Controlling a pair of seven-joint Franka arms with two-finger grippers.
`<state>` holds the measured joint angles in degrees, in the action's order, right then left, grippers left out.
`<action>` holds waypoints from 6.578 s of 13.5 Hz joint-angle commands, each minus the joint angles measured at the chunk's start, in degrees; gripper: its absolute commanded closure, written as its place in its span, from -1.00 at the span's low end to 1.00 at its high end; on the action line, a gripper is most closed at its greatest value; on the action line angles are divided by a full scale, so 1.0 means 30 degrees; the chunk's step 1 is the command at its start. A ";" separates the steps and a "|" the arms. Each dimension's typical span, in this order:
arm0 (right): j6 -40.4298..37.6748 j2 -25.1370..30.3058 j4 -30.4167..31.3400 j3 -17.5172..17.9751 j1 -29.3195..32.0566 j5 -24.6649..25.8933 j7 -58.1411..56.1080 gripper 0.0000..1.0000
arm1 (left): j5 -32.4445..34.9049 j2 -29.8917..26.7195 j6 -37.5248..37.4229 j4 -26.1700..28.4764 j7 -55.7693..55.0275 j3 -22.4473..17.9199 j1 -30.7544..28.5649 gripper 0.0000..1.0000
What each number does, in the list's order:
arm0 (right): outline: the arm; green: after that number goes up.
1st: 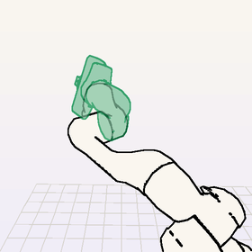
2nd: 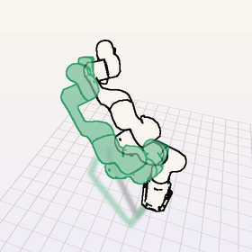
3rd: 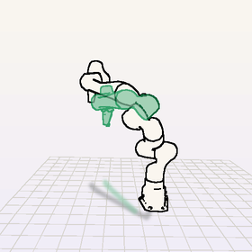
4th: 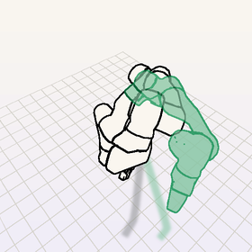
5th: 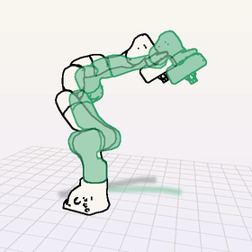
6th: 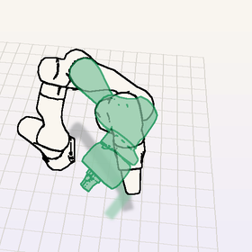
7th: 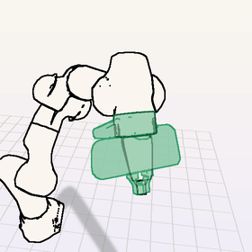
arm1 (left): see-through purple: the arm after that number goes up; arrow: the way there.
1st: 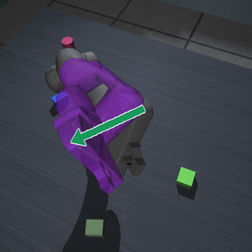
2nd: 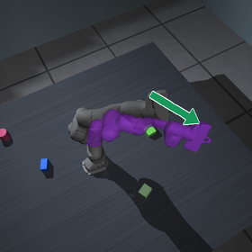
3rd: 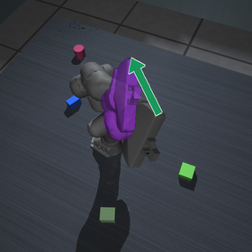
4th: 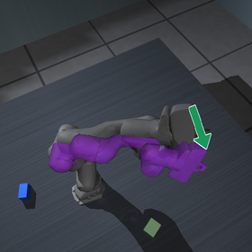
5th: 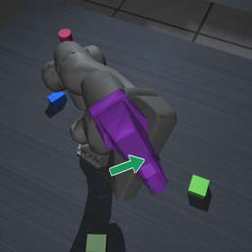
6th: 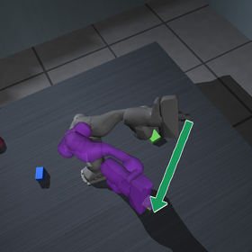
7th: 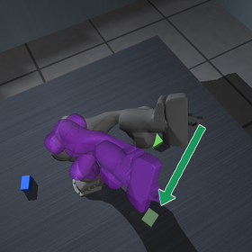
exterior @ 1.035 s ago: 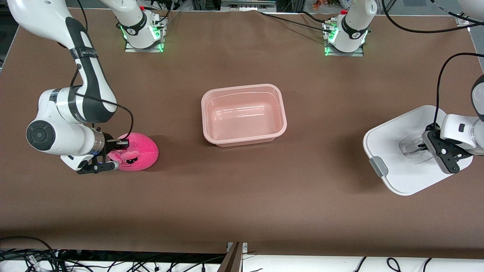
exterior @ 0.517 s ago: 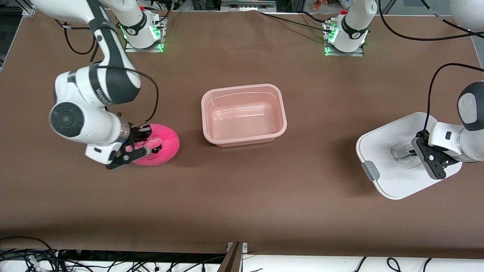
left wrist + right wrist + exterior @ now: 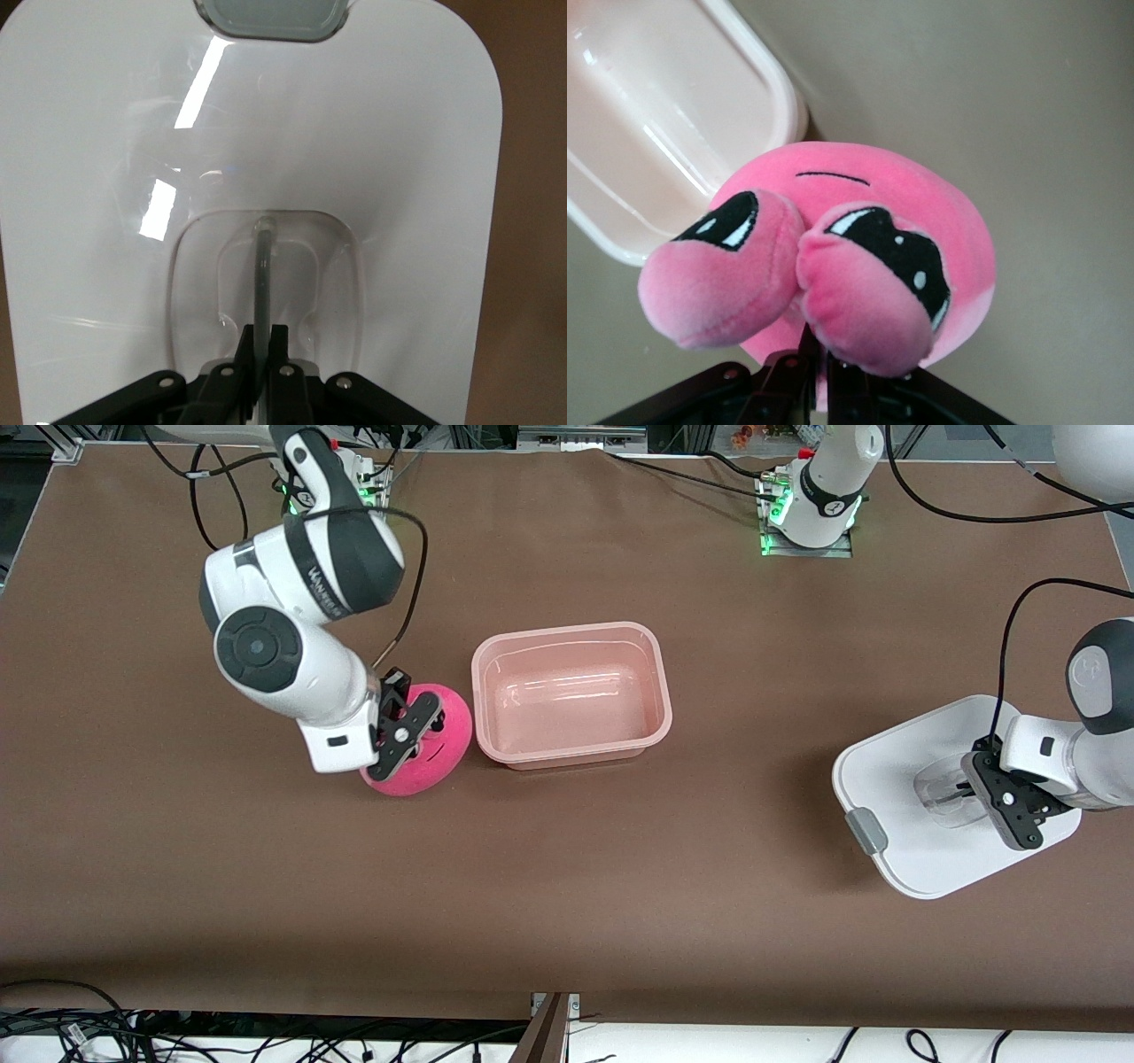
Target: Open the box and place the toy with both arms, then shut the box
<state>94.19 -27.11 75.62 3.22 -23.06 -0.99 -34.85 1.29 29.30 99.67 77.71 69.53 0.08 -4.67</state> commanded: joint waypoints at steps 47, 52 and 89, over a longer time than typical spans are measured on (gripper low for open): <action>-0.2274 0.2474 -0.1797 -0.3209 0.2267 -0.0812 -0.5611 -1.00 | -0.0430 0.0428 0.0431 -0.0414 -0.6738 0.1877 1.2918 1.00; -0.2656 0.3295 -0.1036 -0.4502 0.2267 -0.2278 -0.2955 -1.00 | -0.0313 0.1513 0.2049 -0.0443 -0.9286 0.1819 1.4592 1.00; -0.2421 0.6870 0.4004 -0.5323 0.2502 -0.0257 0.9623 -1.00 | 0.1562 0.3125 0.1697 -0.1117 -1.2631 0.1789 1.6146 1.00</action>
<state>86.09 -8.95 85.03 -13.08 -15.64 -2.65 -6.83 4.00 38.27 105.81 74.36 31.71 5.92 43.19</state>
